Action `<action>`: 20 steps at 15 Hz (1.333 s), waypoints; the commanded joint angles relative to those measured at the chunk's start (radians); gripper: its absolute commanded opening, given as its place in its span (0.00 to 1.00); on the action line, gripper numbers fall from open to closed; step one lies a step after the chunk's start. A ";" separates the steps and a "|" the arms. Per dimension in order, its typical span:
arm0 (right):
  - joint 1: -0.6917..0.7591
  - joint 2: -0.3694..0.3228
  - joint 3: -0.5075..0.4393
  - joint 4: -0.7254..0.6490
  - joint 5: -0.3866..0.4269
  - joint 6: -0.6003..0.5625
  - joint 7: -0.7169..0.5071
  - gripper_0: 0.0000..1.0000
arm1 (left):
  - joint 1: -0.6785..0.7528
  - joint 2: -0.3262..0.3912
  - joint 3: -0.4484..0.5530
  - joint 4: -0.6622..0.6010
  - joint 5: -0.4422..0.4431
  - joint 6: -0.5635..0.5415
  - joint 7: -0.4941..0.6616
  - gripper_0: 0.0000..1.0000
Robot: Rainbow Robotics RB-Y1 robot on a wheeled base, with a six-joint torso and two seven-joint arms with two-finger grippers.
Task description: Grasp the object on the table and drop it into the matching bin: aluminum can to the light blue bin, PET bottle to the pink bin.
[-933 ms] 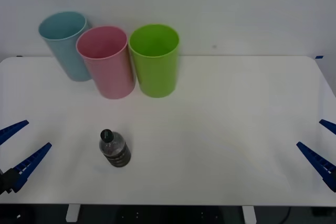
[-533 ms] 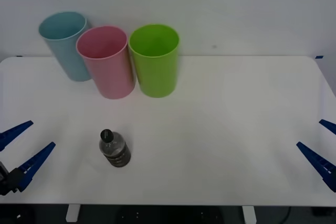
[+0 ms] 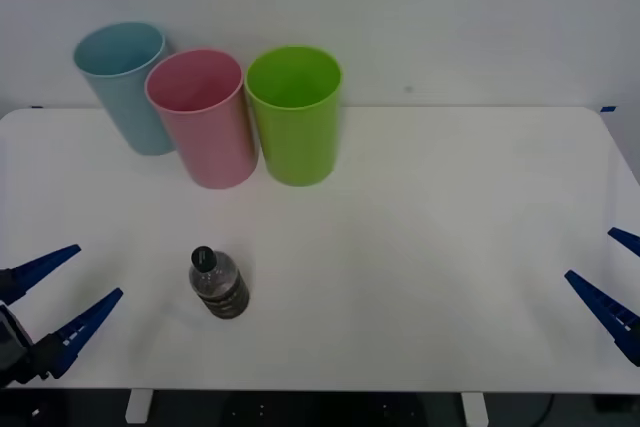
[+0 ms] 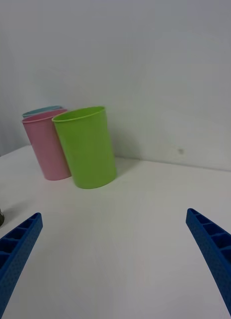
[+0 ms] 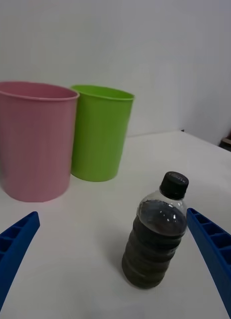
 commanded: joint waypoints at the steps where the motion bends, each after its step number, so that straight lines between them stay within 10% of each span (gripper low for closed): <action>1: 0.000 0.000 0.000 0.000 0.000 0.000 0.000 1.00 | -0.002 0.000 -0.034 0.010 -0.019 0.000 -0.017 1.00; 11: 0.000 0.000 0.000 0.000 0.000 0.000 0.000 1.00 | -0.115 0.011 -0.180 0.286 -0.030 0.000 -0.376 1.00; 20: 0.000 0.000 0.000 0.000 0.000 0.000 0.000 1.00 | -0.163 -0.047 -0.227 0.338 -0.047 0.006 -0.408 1.00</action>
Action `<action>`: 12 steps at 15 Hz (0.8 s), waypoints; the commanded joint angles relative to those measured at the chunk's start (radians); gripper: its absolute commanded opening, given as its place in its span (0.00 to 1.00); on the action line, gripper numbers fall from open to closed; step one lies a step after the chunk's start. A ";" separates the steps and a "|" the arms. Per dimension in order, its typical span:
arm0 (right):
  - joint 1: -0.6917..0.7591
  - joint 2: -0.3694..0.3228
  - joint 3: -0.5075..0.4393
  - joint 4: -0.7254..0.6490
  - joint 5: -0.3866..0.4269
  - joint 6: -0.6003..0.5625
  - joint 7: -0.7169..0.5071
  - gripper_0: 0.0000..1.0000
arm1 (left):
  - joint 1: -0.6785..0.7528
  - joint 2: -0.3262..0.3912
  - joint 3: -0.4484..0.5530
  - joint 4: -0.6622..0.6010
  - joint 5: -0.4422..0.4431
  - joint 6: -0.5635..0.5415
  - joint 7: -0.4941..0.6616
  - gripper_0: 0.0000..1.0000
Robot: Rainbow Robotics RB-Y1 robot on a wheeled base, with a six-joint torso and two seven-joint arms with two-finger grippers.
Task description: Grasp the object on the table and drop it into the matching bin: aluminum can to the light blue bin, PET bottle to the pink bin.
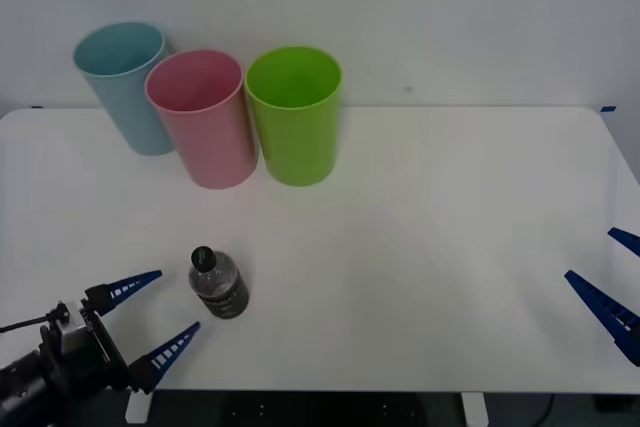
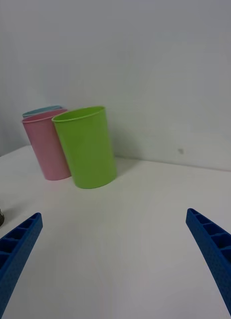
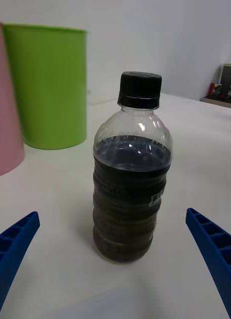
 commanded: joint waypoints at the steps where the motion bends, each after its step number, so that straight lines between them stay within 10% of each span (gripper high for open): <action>1: 0.000 0.000 0.000 0.000 0.000 0.000 0.000 1.00 | -0.008 -0.035 0.000 0.000 -0.011 0.011 -0.010 1.00; 12: 0.000 0.000 0.000 0.000 0.000 0.000 0.000 1.00 | -0.067 -0.138 0.015 0.000 -0.125 0.045 -0.014 1.00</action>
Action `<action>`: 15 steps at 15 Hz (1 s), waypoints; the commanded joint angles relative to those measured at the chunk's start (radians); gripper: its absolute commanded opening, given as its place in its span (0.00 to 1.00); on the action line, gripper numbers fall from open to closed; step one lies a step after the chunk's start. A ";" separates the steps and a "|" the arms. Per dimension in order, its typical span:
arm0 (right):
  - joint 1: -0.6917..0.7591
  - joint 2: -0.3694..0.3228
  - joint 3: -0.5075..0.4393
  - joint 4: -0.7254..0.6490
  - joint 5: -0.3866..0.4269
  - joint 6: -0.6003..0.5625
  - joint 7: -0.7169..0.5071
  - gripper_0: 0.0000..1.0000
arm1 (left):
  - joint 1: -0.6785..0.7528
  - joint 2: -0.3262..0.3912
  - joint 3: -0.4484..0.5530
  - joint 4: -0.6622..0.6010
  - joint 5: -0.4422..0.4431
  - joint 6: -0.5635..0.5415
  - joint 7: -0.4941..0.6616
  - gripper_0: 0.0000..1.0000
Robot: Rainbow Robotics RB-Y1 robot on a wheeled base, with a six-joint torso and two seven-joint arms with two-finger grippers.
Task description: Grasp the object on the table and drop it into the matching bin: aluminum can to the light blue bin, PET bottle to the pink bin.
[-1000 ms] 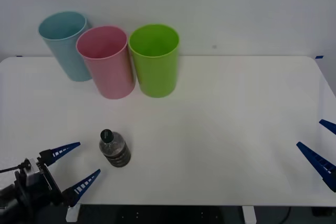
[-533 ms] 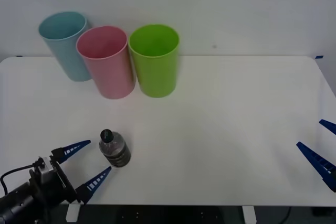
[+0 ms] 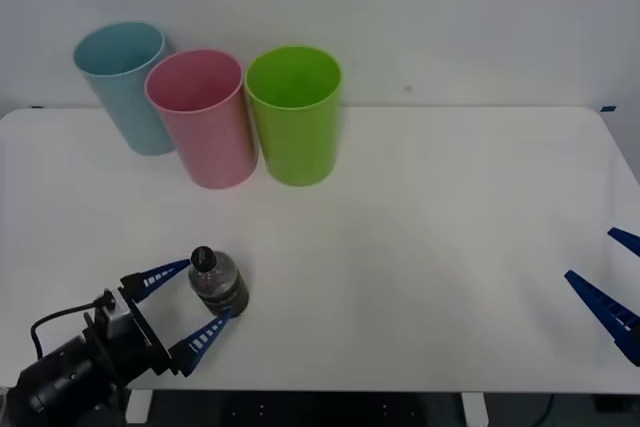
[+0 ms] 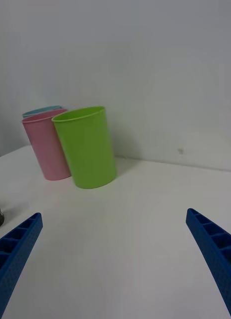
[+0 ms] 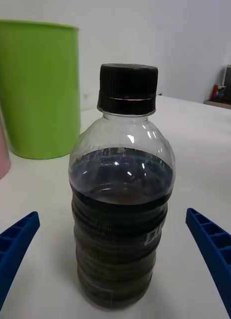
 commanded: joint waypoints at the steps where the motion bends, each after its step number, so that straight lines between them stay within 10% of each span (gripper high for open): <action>1: 0.000 0.000 0.000 0.000 0.000 0.000 0.000 1.00 | -0.013 -0.033 0.014 0.000 -0.033 0.003 0.000 1.00; 13: 0.000 0.000 0.000 0.000 0.000 0.000 0.000 1.00 | -0.062 -0.102 0.043 0.020 -0.118 0.011 0.000 1.00; 14: 0.000 0.000 0.000 0.000 0.000 0.000 0.000 1.00 | -0.062 -0.102 0.044 0.019 -0.118 0.011 0.000 0.89; 15: 0.000 0.000 0.000 0.000 0.000 0.000 0.000 1.00 | -0.062 -0.102 0.046 0.020 -0.118 0.011 0.003 0.49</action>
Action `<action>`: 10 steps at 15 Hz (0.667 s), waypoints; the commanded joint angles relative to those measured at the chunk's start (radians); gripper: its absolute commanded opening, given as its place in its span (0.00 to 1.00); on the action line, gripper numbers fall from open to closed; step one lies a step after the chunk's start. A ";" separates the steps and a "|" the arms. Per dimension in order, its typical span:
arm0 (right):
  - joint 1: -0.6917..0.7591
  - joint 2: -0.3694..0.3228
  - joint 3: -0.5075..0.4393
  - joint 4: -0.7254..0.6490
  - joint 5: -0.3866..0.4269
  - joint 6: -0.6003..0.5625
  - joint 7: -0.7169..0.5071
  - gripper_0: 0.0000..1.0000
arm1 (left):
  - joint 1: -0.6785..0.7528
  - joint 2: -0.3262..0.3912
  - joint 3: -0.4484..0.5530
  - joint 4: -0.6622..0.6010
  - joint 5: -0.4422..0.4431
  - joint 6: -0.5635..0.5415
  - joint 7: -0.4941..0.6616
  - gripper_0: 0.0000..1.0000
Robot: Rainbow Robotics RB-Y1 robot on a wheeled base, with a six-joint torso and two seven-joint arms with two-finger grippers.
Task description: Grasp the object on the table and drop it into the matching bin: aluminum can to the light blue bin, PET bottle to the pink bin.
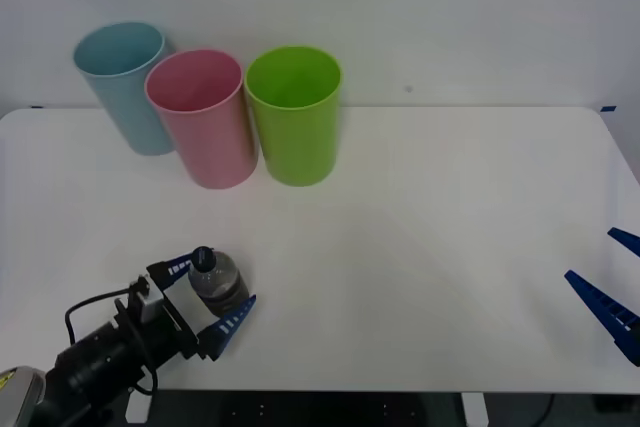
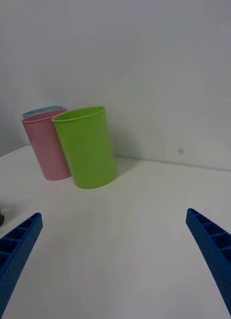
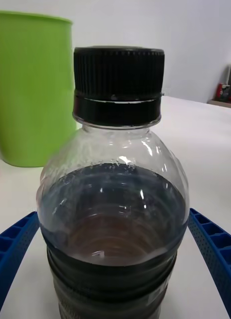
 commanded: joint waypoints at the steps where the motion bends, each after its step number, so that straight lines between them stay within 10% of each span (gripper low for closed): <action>1: 0.000 0.000 0.000 0.000 0.000 0.000 0.000 1.00 | 0.000 0.000 0.003 0.000 0.000 0.000 0.000 0.18; 2: 0.000 0.000 0.000 0.000 0.000 0.000 0.000 1.00 | 0.000 0.000 0.003 0.000 0.000 0.000 0.000 0.01; 10: 0.000 0.000 0.000 0.000 0.000 0.000 0.000 1.00 | 0.003 0.003 0.029 -0.001 0.009 -0.002 0.009 0.00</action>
